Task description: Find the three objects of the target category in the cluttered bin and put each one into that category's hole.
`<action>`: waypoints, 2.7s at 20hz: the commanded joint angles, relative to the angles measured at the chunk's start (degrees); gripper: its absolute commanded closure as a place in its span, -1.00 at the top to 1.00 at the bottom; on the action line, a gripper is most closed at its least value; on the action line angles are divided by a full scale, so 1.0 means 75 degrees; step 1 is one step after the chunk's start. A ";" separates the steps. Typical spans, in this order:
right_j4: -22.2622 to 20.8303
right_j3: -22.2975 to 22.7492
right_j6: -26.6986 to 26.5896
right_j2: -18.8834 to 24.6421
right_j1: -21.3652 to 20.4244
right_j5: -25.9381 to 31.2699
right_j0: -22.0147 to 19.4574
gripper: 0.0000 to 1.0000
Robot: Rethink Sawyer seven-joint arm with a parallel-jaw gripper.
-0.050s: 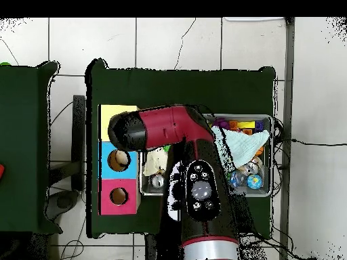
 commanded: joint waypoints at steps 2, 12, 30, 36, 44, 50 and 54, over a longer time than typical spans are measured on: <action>-0.0854 0.0818 -0.2432 0.1151 0.0394 -0.0120 -0.1062 1.00; -0.1653 0.1391 -0.2421 0.1785 0.0459 -0.0614 -0.2147 1.00; -0.2999 0.1527 -0.3933 0.3358 0.0771 -0.0630 -0.4289 1.00; -0.3124 0.0858 -0.4766 0.3810 0.1262 -0.0281 -0.4832 1.00; -0.3491 0.0266 -0.5627 0.4211 0.2047 -0.0264 -0.5177 1.00; -0.3527 -0.0306 -0.6058 0.4424 0.2385 -0.0119 -0.5265 1.00; -0.3497 -0.0411 -0.6215 0.4497 0.2315 0.0020 -0.5297 1.00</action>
